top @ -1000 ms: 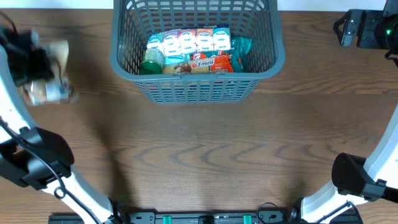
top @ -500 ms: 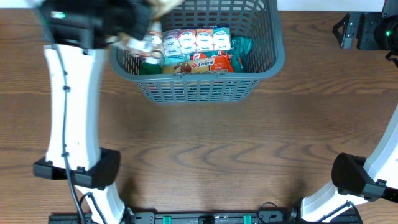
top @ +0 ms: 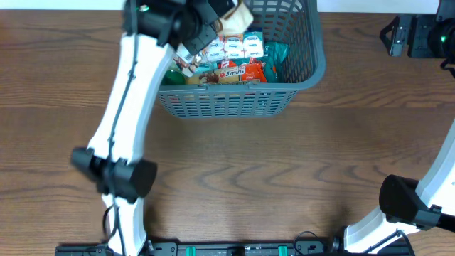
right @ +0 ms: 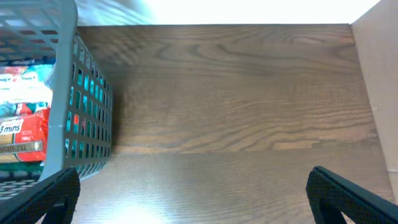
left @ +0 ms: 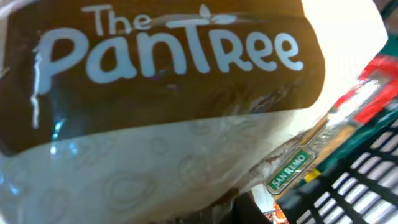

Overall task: Pack container
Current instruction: 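Carry the PanTree bag with the left gripper into the basket, then release the bag and withdraw the left gripper from the basket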

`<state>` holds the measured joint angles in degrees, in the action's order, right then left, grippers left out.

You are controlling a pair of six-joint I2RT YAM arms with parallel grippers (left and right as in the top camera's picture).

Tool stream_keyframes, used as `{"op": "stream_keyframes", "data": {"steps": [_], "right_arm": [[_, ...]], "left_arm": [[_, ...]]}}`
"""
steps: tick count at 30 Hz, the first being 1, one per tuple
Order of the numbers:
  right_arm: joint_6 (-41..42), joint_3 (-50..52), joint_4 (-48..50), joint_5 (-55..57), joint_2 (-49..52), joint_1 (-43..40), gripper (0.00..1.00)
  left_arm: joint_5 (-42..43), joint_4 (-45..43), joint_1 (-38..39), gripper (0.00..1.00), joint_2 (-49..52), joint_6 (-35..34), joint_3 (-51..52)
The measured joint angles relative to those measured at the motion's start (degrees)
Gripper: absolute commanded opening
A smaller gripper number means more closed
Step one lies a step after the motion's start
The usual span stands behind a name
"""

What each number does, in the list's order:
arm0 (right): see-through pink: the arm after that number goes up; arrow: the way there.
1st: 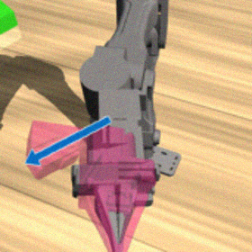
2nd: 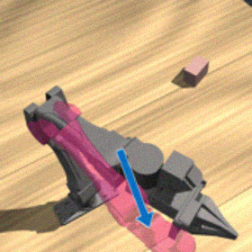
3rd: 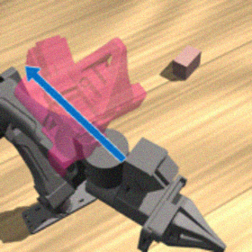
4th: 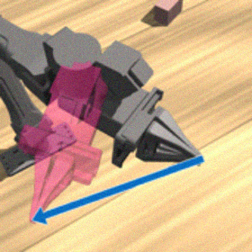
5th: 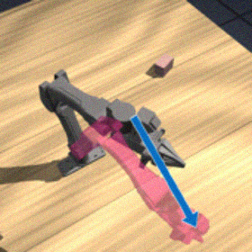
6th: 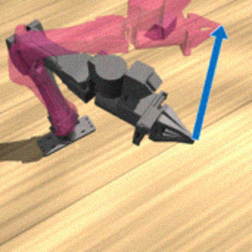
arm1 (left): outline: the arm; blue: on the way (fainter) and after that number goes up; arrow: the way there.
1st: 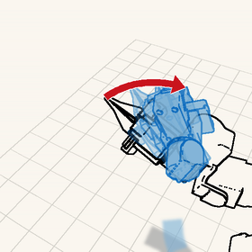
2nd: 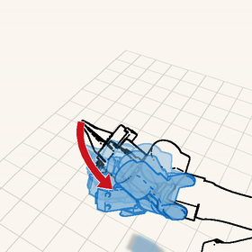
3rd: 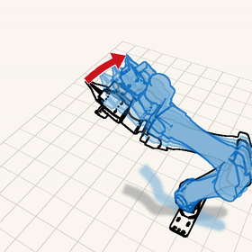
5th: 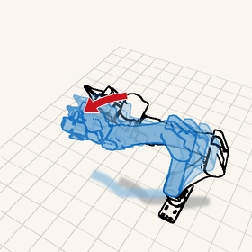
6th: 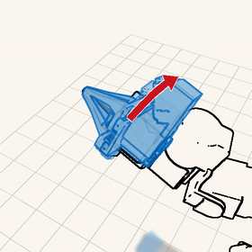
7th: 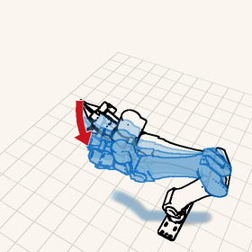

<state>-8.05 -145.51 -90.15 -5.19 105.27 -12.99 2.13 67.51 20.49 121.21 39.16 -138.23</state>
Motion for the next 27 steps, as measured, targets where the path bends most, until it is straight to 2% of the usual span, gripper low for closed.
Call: {"op": "stream_keyframes", "data": {"steps": [4, 5, 6, 7, 14, 19, 23, 27], "right_arm": [[-0.13, 0.00, -0.63, 0.00, 0.00, 0.00, 0.99], [-0.15, 0.00, -0.72, 0.00, 0.00, 0.00, 0.99], [-0.17, 0.00, -0.74, 0.00, 0.00, 0.00, 0.99], [-0.20, 0.00, -0.76, 0.00, 0.00, 0.00, 0.99], [-0.42, 0.00, 1.11, -0.04, 0.00, 0.00, 0.99], [-0.07, 0.17, 13.94, -0.98, 0.00, 0.11, 0.99], [0.55, 0.17, 20.76, -4.68, 0.00, 0.11, 0.99], [1.25, 0.17, 17.62, -6.60, 0.00, 0.15, 0.99]], "left_arm": [[-0.04, 0.20, -0.26, 0.07, 7.28, 0.31, 0.22], [-0.11, 0.37, -0.37, 0.34, 8.76, 0.31, 0.46], [-0.22, 0.63, -0.42, 0.68, 9.79, 0.39, 0.83], [-0.39, 1.33, -0.42, 0.97, 10.69, 0.46, 1.07], [-2.89, 5.62, -0.42, 0.99, 9.66, -0.90, 1.51], [-7.08, 6.45, -1.90, 0.98, 1.92, -7.23, 1.53], [-8.55, 7.32, -7.65, 0.98, -8.33, -14.23, 1.51], [-9.64, 10.80, -16.98, 0.99, -17.55, -21.53, 1.36]]}}
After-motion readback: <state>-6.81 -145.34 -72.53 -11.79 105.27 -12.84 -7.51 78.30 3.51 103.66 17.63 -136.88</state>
